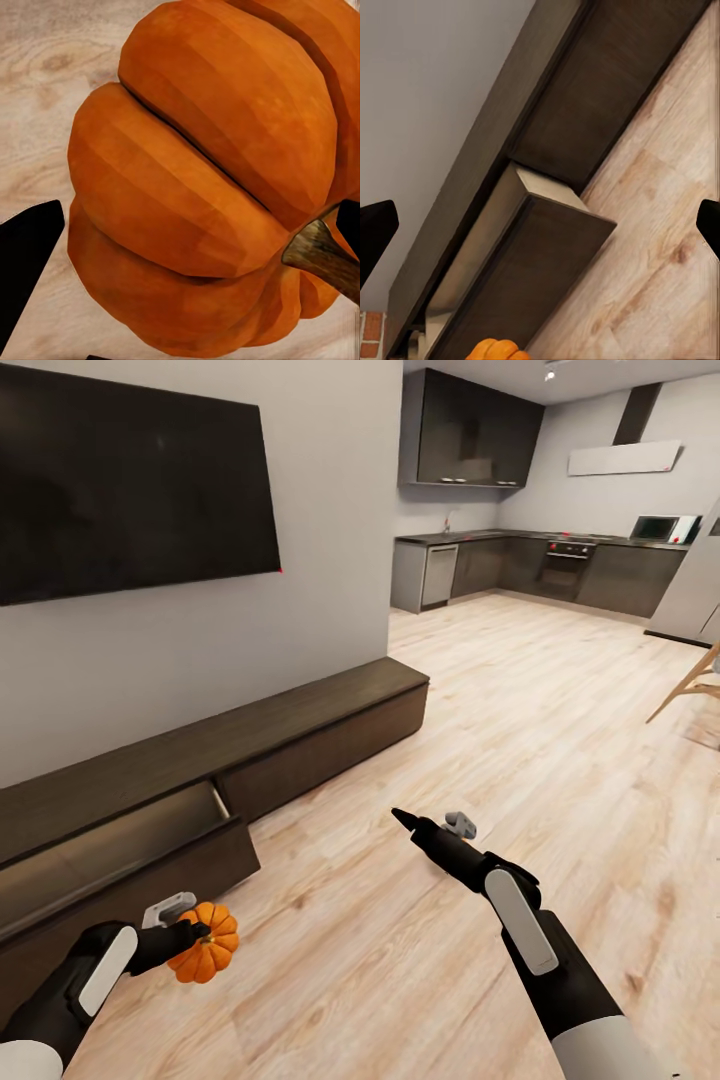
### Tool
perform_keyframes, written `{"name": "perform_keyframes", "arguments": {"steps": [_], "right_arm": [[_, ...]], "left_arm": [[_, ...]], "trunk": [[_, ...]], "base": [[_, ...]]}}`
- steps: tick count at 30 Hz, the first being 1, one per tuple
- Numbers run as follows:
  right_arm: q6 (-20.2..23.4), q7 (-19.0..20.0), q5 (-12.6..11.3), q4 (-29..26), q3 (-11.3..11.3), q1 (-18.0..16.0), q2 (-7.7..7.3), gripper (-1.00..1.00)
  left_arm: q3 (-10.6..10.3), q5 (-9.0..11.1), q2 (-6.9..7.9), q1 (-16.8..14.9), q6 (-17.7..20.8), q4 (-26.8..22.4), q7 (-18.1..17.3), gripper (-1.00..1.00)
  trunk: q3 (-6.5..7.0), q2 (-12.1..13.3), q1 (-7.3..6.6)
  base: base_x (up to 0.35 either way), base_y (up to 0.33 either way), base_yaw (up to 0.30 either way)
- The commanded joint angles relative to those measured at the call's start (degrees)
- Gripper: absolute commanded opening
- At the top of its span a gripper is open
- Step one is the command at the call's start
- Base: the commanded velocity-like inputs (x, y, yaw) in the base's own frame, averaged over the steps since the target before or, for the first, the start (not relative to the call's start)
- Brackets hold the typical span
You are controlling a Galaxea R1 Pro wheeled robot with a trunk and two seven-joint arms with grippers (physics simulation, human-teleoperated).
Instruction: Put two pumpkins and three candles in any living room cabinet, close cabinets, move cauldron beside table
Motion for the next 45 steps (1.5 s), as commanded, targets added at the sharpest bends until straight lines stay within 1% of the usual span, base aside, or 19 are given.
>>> {"name": "perform_keyframes", "arguments": {"steps": [1, 6, 13, 33, 45], "right_arm": [[0.14, 0.09, -0.05, 0.04, 0.04, -0.03, -0.04, 1.0], [0.14, 0.1, -0.05, 0.0, 0.04, -0.03, -0.04, 1.0], [0.14, 0.15, -0.08, -0.02, 0.04, -0.03, -0.04, 1.0], [0.14, 0.21, -0.11, 0.0, 0.04, -0.03, -0.09, 1.0], [0.14, 0.44, -0.06, 0.05, 0.04, -0.03, -0.04, 1.0]], "left_arm": [[0.09, 0.44, -0.01, -0.02, 0.33, -0.09, 0.3, -1.0], [0.09, 0.44, -0.01, -0.02, 0.32, -0.09, 0.35, -1.0], [0.09, 0.19, -0.01, -0.02, 0.32, -0.09, 0.4, -1.0], [0.09, 0.16, -0.01, -0.02, 0.32, -0.09, 0.4, -1.0], [0.09, -0.08, -0.01, -0.02, 0.32, -0.09, 0.4, -1.0]], "trunk": [[-0.05, -0.02, 0.0], [-0.05, -0.02, 0.0], [-0.05, -0.02, 0.0], [-0.05, -0.02, 0.0], [-0.05, -0.02, 0.0]], "base": [[0.088, -0.146, 0.0], [0.121, -0.057, 0.0], [0.233, -0.127, 0.0], [0.3, -0.008, 0.0], [0.268, -0.135, 0.0]]}}
